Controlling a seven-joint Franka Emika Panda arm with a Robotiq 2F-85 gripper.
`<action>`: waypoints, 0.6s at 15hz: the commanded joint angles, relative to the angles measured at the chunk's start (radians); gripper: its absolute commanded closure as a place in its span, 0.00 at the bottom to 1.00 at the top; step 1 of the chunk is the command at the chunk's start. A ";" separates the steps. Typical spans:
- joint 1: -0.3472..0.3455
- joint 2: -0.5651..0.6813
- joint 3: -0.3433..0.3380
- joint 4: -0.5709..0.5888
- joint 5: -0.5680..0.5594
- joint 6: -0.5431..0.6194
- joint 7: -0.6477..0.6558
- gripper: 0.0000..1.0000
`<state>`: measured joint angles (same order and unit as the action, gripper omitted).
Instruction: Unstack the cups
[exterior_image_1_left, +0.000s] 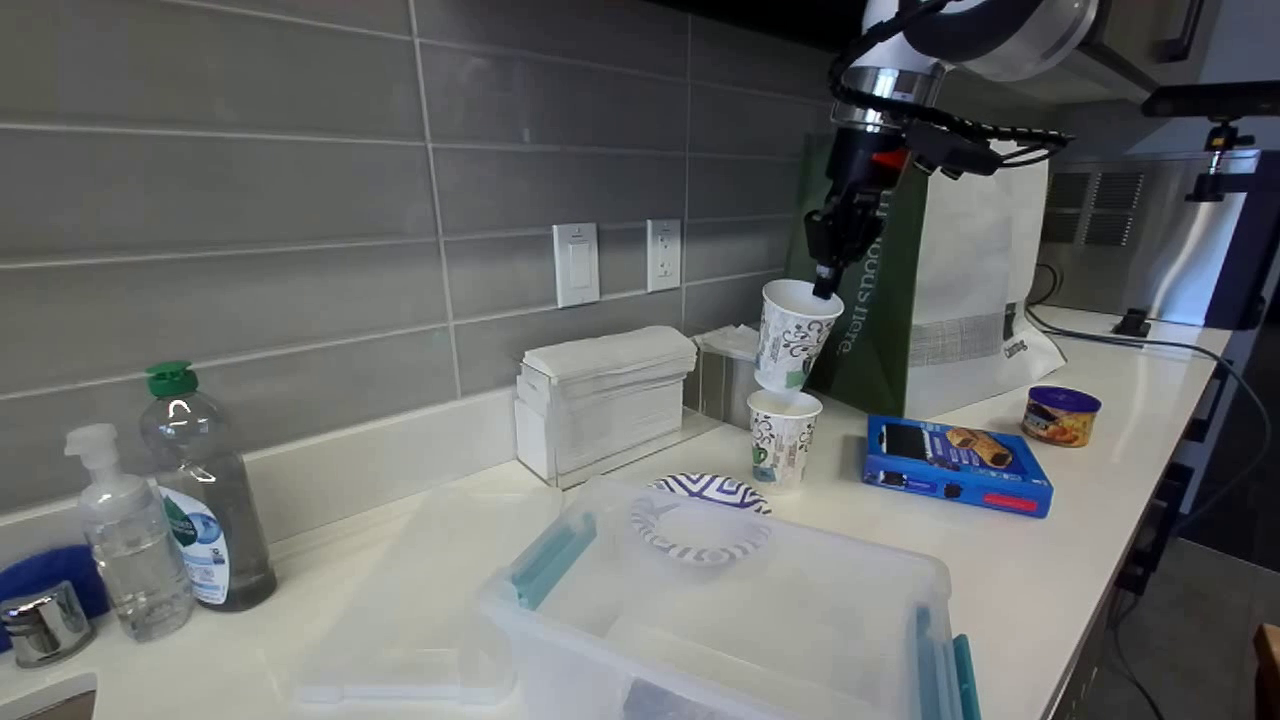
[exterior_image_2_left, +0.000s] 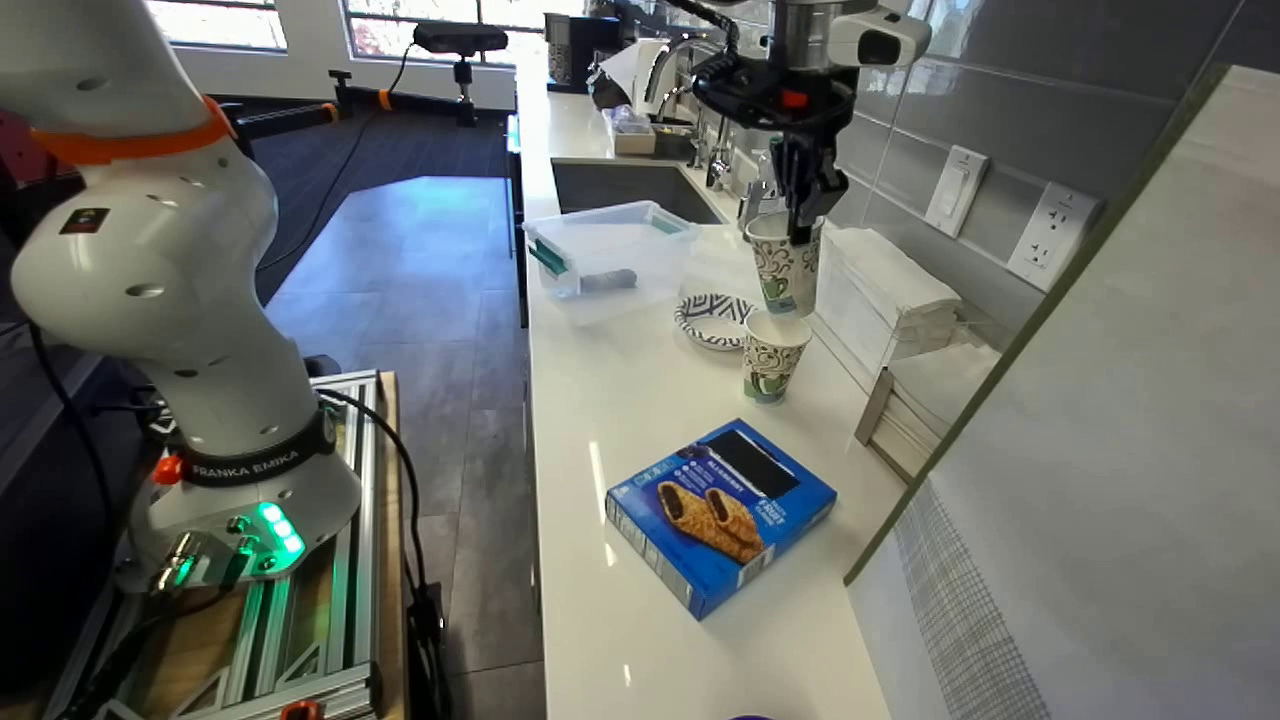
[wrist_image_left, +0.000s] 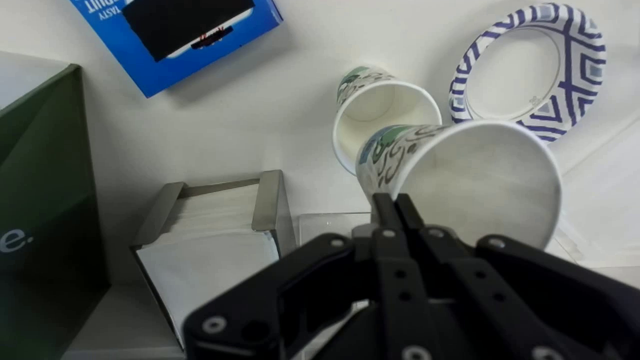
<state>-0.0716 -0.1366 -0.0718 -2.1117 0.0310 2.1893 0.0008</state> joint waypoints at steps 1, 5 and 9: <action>0.001 -0.075 0.011 -0.074 -0.033 0.042 0.026 0.99; -0.031 -0.119 0.001 -0.089 -0.079 0.047 0.115 0.99; -0.066 -0.120 -0.040 -0.075 -0.033 0.035 0.136 0.99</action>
<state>-0.1155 -0.2372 -0.0872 -2.1601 -0.0209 2.2097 0.1054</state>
